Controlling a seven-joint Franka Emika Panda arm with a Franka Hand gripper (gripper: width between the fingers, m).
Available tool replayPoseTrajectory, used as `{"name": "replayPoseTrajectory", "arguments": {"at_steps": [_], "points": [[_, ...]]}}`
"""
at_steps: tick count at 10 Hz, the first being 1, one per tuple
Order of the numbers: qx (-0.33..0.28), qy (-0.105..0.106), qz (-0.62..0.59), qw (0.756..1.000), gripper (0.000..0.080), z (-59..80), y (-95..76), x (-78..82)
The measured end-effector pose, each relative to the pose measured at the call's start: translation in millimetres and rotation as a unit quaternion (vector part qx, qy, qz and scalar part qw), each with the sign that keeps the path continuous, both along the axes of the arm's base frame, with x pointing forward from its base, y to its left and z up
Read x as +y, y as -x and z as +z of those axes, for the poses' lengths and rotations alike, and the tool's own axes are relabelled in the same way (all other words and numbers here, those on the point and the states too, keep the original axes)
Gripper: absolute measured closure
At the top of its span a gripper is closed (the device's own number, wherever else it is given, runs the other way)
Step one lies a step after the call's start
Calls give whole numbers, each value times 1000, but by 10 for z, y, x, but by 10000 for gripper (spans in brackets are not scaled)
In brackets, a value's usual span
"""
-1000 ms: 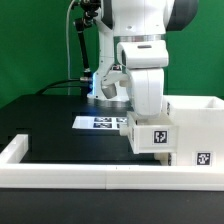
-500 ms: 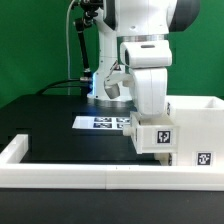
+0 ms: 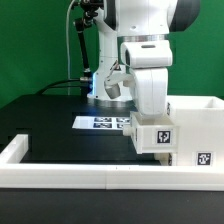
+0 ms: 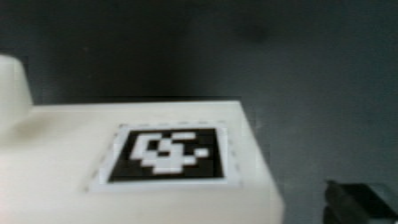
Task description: Assemble drawer
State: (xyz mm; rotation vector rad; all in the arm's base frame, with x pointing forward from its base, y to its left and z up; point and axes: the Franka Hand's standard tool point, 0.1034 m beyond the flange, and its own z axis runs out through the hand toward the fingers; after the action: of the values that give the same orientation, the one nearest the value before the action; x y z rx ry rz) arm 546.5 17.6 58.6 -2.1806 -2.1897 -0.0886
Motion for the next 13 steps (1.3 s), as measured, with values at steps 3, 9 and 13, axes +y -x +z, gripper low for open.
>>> {"name": "replayPoseTrajectory", "arguments": {"at_steps": [3,9,13], "points": [[1,4,0,1000,153,127,-51,-27],[-2,13,-6,1000,151,550,-563,-303],[0,8,-6,1000,151,427,-656,-446]]}}
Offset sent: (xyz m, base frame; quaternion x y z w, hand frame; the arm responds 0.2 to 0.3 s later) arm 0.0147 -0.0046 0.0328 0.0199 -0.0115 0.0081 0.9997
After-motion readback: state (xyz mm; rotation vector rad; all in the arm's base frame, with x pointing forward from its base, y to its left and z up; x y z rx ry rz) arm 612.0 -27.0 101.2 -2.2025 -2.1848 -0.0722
